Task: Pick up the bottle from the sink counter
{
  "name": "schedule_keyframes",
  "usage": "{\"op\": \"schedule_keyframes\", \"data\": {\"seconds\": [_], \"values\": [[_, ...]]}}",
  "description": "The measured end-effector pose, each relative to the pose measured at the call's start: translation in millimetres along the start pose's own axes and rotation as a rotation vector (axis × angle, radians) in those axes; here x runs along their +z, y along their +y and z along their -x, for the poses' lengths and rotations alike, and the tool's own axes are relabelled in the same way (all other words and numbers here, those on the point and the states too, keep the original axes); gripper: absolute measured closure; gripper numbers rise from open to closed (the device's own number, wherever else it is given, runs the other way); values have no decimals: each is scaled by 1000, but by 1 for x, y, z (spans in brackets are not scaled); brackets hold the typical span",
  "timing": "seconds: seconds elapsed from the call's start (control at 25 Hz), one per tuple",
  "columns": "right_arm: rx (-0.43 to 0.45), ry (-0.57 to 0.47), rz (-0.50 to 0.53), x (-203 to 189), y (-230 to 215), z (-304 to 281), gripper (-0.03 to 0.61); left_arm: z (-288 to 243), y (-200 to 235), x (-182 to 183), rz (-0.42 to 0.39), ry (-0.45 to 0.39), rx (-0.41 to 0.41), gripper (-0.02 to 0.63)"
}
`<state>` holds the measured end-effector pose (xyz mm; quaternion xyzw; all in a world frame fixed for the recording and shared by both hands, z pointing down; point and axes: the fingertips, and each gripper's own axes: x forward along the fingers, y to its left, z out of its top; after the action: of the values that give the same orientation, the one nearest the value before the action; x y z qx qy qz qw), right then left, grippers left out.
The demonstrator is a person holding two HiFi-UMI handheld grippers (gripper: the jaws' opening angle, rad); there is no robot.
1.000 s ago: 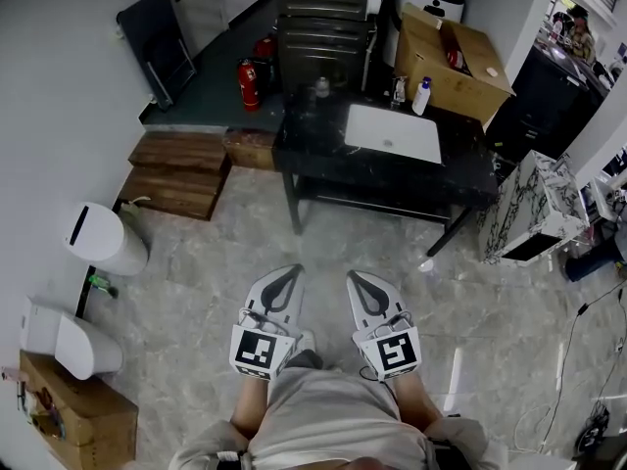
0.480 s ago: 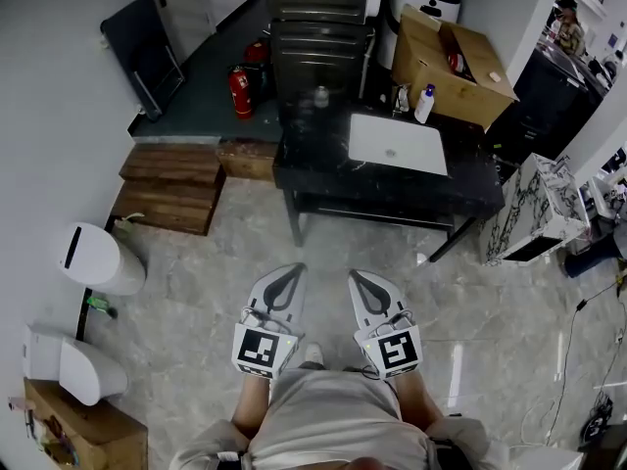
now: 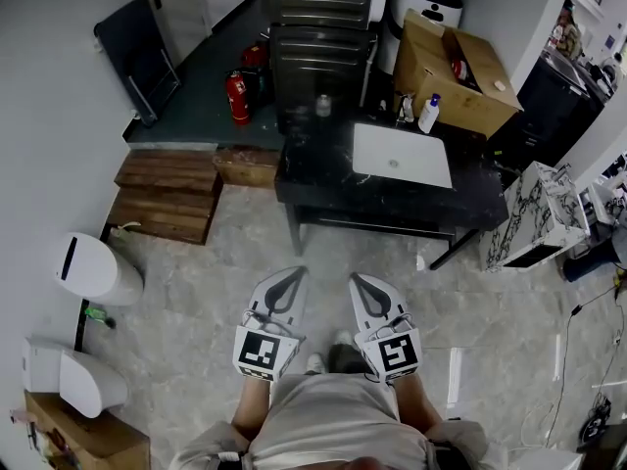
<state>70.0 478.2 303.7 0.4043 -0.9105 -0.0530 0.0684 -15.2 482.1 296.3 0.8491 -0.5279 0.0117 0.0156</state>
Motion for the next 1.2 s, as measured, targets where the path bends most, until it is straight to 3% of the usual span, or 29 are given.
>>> {"op": "schedule_keyframes", "data": {"seconds": [0.28, 0.64, 1.2], "values": [[20, -7, -5, -10, -25, -37, 586, -35, 22, -6, -8, 8, 16, 612], [62, -24, -4, -9, -68, -90, 586, -95, 48, 14, -35, 0, 38, 613], [97, -30, -8, -12, -134, -126, 586, -168, 58, 19, -39, 11, 80, 612]]}}
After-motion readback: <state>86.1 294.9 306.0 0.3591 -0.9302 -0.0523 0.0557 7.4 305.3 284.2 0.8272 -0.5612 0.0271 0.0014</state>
